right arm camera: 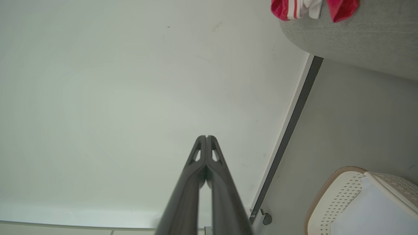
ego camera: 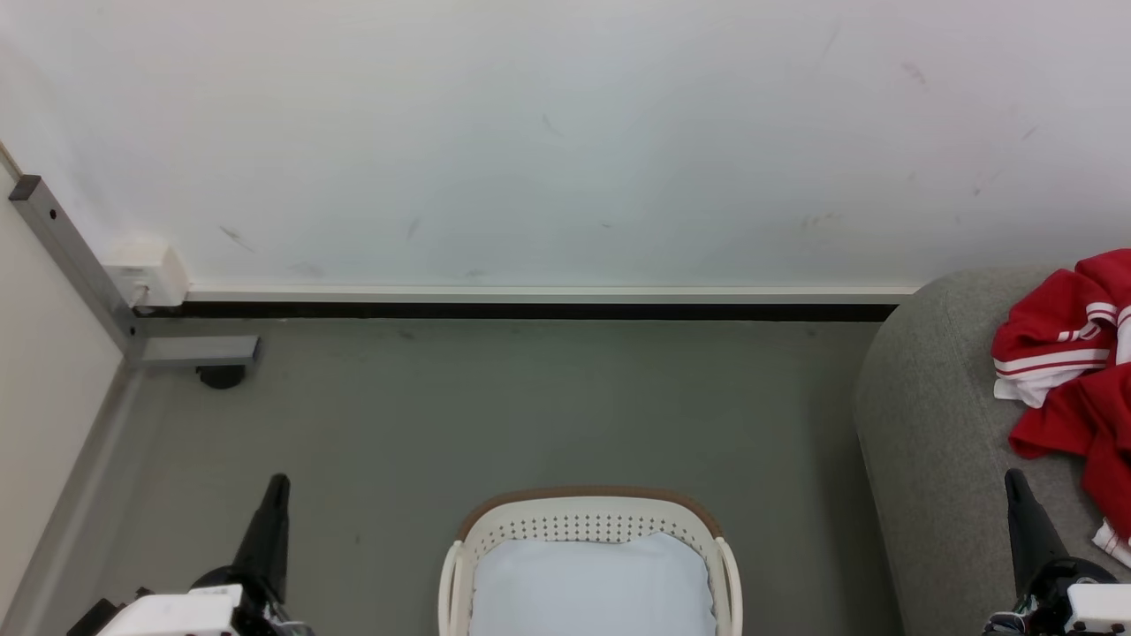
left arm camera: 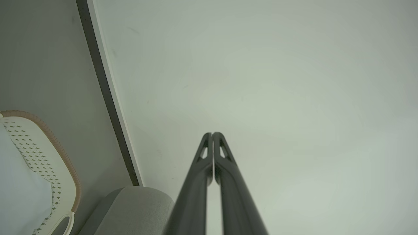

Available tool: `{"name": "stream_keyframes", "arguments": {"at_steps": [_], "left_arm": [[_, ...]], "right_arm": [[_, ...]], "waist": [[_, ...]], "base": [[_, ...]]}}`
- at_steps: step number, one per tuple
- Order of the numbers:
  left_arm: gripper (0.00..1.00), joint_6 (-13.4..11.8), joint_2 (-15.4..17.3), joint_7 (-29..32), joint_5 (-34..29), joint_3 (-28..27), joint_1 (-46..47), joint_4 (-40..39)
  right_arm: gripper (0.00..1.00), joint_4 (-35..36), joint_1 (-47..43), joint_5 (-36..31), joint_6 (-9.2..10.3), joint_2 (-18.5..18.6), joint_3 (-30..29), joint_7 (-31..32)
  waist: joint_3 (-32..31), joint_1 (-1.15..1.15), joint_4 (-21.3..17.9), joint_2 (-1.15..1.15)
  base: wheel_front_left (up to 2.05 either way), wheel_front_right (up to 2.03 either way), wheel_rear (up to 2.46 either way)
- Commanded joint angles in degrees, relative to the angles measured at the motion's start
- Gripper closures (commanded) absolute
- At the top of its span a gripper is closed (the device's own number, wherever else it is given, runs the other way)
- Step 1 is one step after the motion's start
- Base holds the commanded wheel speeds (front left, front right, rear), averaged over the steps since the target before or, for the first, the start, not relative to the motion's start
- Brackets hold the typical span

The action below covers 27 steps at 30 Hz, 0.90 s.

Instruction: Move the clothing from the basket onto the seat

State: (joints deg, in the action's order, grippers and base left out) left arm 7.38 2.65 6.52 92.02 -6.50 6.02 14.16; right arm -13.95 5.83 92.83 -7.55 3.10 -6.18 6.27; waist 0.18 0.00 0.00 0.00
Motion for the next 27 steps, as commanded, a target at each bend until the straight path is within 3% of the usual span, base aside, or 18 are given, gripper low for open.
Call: {"name": "stream_keyframes", "arguments": {"at_steps": [1,27], "left_arm": [[1.0,0.22,0.42,0.25,0.72,-0.15,0.47,-0.16],[1.0,0.23,0.41,0.24,0.7,-0.15,0.46,-0.17]], "right_arm": [[1.0,-0.16,0.68,-0.32,0.12,-0.02,-0.24,0.22],[1.0,-0.17,0.7,-0.42,0.12,-0.11,-0.35,0.23]], "waist": [[0.0,0.0,0.0,0.0],[0.0,0.0,0.0,0.0]], "base": [[0.0,0.0,0.0],[0.0,0.0,0.0]]}}
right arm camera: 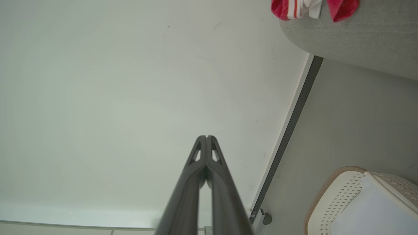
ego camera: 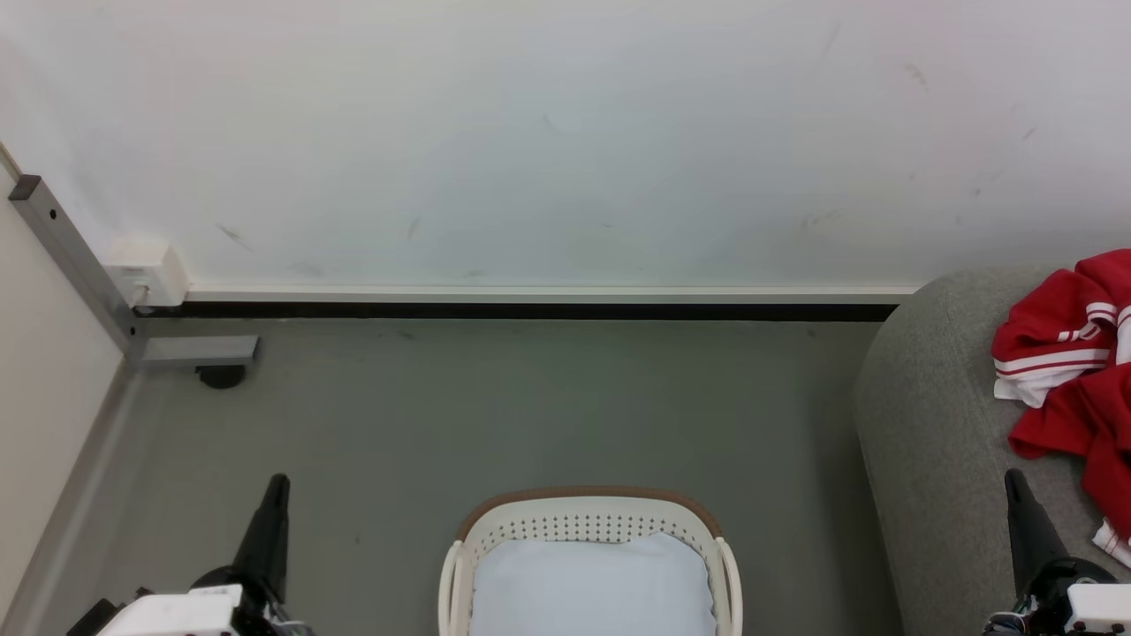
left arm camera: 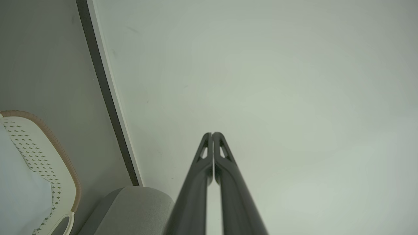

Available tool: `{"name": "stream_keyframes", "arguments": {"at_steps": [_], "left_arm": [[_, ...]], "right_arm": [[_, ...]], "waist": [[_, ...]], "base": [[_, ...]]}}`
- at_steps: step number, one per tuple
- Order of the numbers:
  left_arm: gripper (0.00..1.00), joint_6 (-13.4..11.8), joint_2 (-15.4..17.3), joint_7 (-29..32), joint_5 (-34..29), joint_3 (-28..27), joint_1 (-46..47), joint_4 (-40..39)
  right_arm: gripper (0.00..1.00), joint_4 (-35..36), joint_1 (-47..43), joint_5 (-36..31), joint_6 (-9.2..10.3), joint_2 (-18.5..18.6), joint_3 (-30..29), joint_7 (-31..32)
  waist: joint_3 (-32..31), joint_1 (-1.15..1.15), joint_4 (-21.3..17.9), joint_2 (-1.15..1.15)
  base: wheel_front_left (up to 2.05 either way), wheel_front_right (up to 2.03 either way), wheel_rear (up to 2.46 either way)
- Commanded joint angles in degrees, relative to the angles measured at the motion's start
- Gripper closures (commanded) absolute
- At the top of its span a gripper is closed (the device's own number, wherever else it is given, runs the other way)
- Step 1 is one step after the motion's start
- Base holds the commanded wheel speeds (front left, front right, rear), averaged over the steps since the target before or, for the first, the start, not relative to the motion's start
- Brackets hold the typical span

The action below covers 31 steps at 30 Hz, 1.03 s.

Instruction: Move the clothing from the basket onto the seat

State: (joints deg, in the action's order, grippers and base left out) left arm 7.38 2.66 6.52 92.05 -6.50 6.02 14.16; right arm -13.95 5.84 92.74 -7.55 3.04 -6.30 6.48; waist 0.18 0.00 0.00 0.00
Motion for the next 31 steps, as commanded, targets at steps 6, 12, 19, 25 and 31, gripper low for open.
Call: {"name": "stream_keyframes", "arguments": {"at_steps": [6,12,19,25,31], "left_arm": [[1.0,0.23,0.4,0.24,0.67,-0.14,0.46,-0.16],[1.0,0.23,0.4,0.24,0.67,-0.14,0.46,-0.16],[1.0,0.23,0.4,0.24,0.67,-0.14,0.46,-0.17],[1.0,0.23,0.4,0.24,0.67,-0.14,0.46,-0.17],[1.0,0.23,0.4,0.24,0.67,-0.14,0.46,-0.17]], "right_arm": [[1.0,-0.17,0.7,-0.37,0.12,-0.07,-0.25,0.05],[1.0,-0.17,0.7,-0.4,0.12,-0.08,-0.28,0.07],[1.0,-0.18,0.7,-0.42,0.12,-0.09,-0.3,0.1],[1.0,-0.17,0.7,-0.44,0.12,-0.09,-0.31,0.12],[1.0,-0.17,0.71,-0.43,0.12,-0.09,-0.33,0.14]], "waist": [[0.0,0.0,0.0,0.0],[0.0,0.0,0.0,0.0],[0.0,0.0,0.0,0.0],[0.0,0.0,0.0,0.0],[0.0,0.0,0.0,0.0]], "base": [[0.0,0.0,0.0],[0.0,0.0,0.0],[0.0,0.0,0.0],[0.0,0.0,0.0],[0.0,0.0,0.0]]}}
